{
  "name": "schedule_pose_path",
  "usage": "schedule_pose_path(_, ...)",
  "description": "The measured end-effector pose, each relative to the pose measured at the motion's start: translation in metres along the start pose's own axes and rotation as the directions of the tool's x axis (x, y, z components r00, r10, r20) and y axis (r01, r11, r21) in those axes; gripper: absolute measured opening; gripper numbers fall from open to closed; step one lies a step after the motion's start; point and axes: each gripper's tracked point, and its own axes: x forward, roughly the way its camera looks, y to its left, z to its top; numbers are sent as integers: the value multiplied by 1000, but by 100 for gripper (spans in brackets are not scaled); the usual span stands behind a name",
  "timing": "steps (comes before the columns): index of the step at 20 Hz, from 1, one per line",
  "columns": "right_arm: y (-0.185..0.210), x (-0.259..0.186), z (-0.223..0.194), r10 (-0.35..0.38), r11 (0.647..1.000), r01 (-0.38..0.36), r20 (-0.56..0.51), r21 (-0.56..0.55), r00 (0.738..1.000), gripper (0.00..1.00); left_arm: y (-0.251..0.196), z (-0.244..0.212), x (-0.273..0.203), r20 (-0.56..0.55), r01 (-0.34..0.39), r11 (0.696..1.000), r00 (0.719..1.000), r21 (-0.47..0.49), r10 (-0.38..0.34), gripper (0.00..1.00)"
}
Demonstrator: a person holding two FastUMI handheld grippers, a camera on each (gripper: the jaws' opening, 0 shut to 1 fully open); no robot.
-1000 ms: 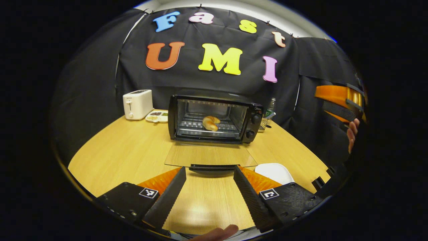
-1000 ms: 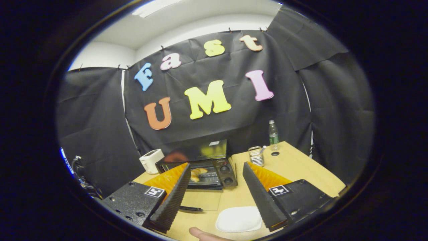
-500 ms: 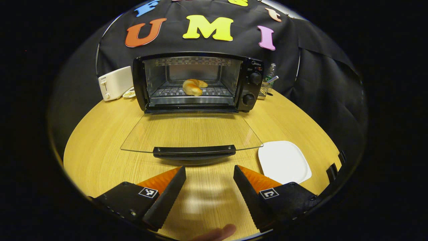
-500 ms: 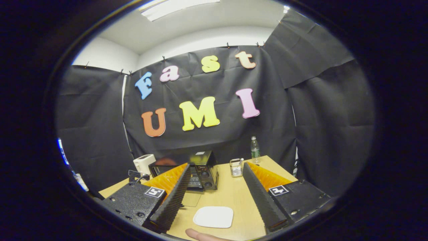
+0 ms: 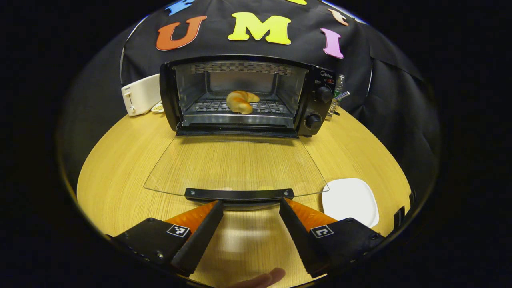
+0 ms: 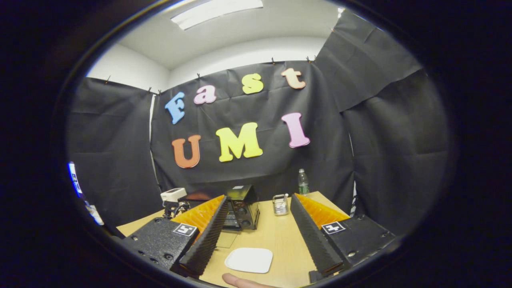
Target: Open the electric oven with the left hand, put the food in, and close the electric oven.
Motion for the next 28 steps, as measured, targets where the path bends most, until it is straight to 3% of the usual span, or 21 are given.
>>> schedule_pose_path(13,5,6,-12,21,999,-20,-29,32,999,93,-4,-11,-1,-29,20,1000,999,-12,-20,94)
schedule_pose_path(19,4,8,-21,26,999,-24,-54,36,998,93,4,-20,11,-85,-22,999,996,-33,19,94)
schedule_pose_path(28,6,15,-26,28,999,-25,-70,37,997,93,1,-9,4,-64,-31,999,998,-28,29,94)
